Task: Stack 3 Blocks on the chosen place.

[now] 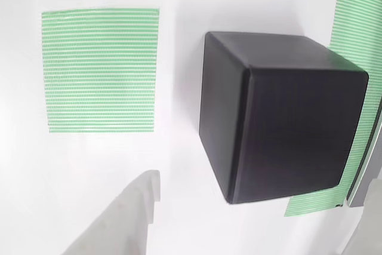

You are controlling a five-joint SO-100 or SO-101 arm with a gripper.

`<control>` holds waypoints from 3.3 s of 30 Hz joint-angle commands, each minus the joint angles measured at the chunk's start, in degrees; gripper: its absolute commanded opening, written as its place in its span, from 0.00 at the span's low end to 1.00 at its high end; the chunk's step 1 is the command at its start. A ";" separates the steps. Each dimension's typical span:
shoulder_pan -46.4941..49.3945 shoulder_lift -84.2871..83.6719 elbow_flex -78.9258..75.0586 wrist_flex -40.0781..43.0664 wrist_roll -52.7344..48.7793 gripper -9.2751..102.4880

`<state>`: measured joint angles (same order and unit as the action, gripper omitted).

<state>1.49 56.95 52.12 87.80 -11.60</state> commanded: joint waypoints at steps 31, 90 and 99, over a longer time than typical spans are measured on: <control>-2.46 -10.11 -10.37 1.76 -0.53 0.28; -2.55 21.01 33.75 -7.82 5.80 0.22; -2.02 20.74 33.22 -7.91 6.15 0.33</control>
<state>-1.23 75.67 86.13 80.33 -5.80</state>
